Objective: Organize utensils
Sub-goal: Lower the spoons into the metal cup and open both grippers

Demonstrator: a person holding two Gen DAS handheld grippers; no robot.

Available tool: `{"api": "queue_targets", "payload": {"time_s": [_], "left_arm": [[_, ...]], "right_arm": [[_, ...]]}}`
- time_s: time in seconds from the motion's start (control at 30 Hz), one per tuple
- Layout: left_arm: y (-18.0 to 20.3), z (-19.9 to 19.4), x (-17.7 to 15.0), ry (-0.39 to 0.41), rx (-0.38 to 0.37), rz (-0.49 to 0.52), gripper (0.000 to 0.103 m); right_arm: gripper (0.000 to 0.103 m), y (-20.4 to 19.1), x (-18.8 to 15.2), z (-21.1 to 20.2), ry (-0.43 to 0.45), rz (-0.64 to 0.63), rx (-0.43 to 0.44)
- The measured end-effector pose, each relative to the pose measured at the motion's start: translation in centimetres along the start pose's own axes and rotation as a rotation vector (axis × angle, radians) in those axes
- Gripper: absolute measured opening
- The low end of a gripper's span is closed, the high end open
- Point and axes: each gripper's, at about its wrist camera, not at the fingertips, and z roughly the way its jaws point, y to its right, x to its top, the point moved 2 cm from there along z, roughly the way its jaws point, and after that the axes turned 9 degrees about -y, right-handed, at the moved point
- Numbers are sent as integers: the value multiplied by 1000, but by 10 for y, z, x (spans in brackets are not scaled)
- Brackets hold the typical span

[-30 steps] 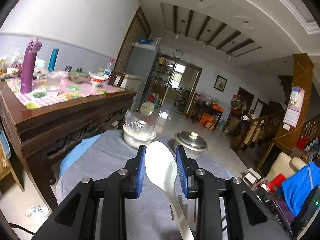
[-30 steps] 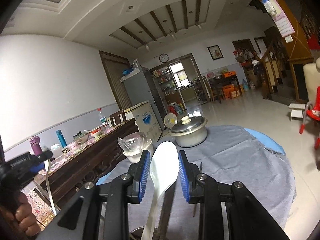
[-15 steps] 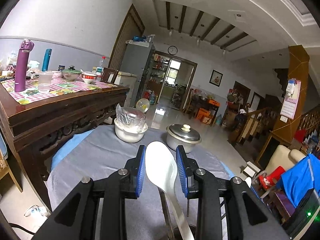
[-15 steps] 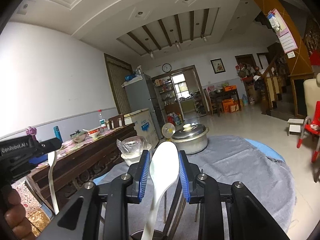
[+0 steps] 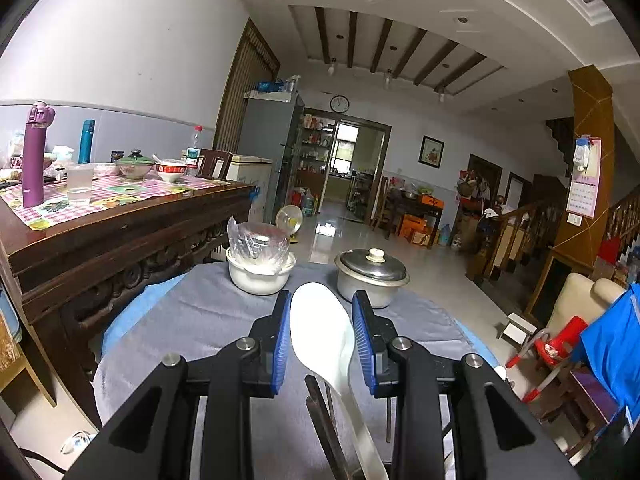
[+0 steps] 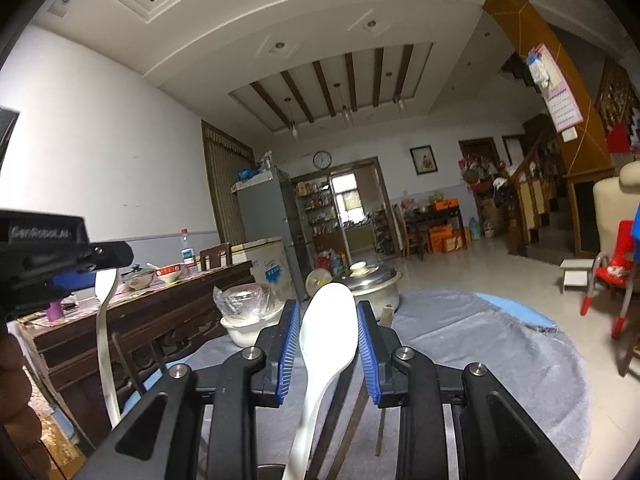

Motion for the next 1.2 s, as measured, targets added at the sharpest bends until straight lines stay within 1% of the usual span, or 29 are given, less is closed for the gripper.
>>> {"api": "queue_targets", "payload": {"time_s": [0.17,0.27,0.37,0.5,0.67,0.87,0.93,0.97,1.03,1.13,1.2], "left_arm": [[-1,7,-5,-10,-12,-10,32],[-3,10,-7,-9,-34,-24,32],[-1,10,-8,5,-34,-5,32],[3,11,-11,1,-58,13,32],[4,13,-13,-9,-62,25,32],[-4,5,-6,6,-57,-5,32],[-8,1,-4,18,-51,-15,33],[-10,-1,-2,24,-48,-19,37],[-14,-5,0,38,-32,-32,40],[-21,-8,4,47,-17,-43,40],[-26,-11,6,52,-6,-53,43]], "right_arm": [[31,2,-1,-1,19,-11,-2],[31,2,-1,0,17,-8,4],[31,5,-2,-3,14,-8,9],[31,4,-2,-4,10,-11,10],[31,4,-2,-3,6,-13,14],[31,3,-2,-3,2,-15,18],[31,2,-2,-3,3,-17,21],[31,1,-2,-3,3,-20,23],[32,-1,-3,-4,1,-25,29],[32,-6,-5,-4,1,-48,35],[32,-10,-7,-1,-10,-63,39]]}}
